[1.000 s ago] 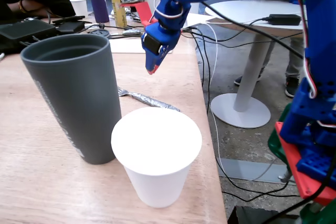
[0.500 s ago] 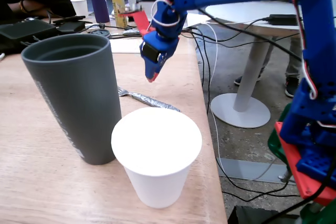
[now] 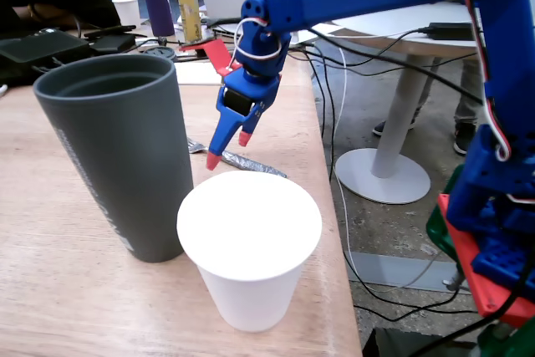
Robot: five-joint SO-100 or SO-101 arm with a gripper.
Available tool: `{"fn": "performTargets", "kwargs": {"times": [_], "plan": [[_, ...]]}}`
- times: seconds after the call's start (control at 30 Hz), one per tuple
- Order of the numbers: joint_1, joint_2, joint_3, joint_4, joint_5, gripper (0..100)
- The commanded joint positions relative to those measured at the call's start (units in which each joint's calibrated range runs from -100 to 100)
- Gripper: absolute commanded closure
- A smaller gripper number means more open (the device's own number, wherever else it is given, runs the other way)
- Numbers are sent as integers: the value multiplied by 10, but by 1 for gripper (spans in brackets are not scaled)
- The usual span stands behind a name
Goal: Grab the fork and place it in gray glass
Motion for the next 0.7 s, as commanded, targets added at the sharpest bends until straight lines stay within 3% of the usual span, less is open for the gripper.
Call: {"fn": "performTargets", "kwargs": {"times": [0.0,0.5,0.67], "plan": [[-3,-12,-10,-9,0,58],[-5,54,-84,6,-6,58],[-5,64,-84,61,-6,58]]}}
